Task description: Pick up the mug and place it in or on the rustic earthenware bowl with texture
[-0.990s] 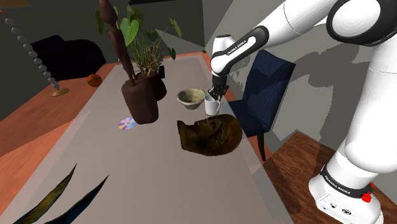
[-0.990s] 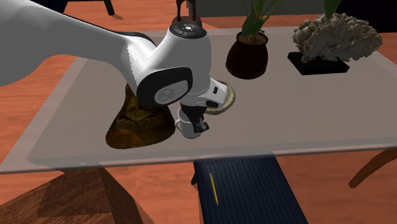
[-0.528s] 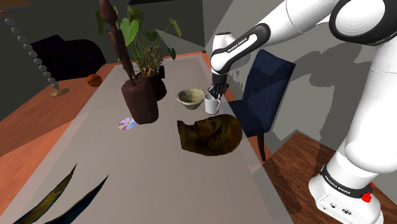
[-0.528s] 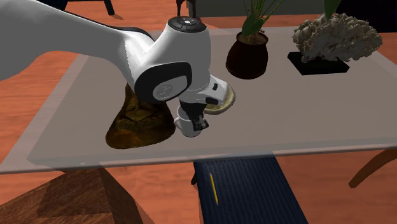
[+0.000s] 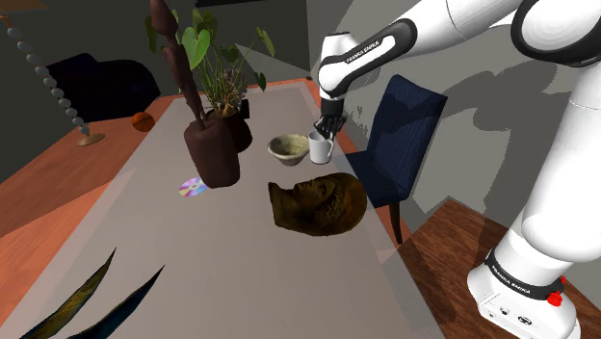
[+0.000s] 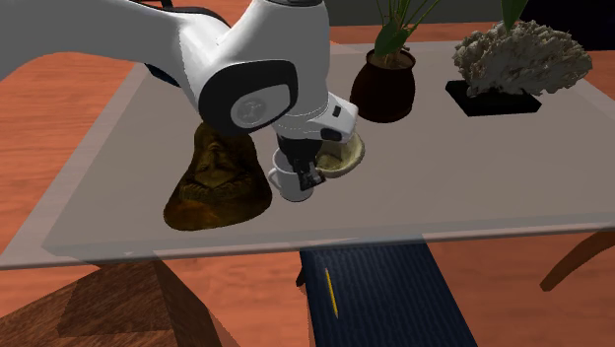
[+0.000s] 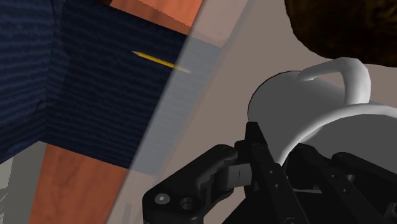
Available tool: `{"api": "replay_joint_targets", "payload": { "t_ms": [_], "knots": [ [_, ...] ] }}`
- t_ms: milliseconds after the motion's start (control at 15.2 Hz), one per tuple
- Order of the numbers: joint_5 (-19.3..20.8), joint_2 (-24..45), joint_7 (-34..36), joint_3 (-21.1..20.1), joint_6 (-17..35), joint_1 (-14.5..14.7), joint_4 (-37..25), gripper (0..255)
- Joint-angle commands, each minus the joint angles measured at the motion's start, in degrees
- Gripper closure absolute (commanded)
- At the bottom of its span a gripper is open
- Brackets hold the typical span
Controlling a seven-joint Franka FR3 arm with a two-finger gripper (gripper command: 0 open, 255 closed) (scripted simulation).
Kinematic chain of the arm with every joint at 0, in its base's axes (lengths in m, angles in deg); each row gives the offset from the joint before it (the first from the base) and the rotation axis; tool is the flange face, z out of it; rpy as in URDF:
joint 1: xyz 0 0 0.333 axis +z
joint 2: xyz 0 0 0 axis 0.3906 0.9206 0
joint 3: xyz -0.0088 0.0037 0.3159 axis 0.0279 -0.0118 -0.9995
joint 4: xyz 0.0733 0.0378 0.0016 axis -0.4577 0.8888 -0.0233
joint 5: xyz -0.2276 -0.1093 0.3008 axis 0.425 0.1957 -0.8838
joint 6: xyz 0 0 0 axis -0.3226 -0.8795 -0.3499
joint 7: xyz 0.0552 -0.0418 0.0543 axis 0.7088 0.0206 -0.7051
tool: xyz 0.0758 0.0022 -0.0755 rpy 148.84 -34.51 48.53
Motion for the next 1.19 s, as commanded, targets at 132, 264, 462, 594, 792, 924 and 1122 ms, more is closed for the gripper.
{"api": "replay_joint_targets", "payload": {
  "t_ms": [132, 264, 462, 594, 792, 924, 1122],
  "knots": [
    [0.1, -1.3, 0.2, 0.0, -2.8, 0.0, -1.5, 255],
    [0.1, -1.8, 0.2, 0.0, -4.2, 0.0, -2.4, 255],
    [0.1, -2.5, 0.3, 0.0, -6.4, 0.0, -3.9, 255],
    [0.2, -2.9, 0.4, 0.0, -7.8, 0.0, -4.9, 255],
    [0.2, -3.4, 0.5, 0.1, -10.0, -0.1, -6.6, 255],
    [0.2, -3.7, 0.6, 0.1, -11.5, -0.1, -7.8, 255],
    [0.3, -4.0, 0.7, 0.1, -13.7, -0.1, -9.7, 255]
  ]
}}
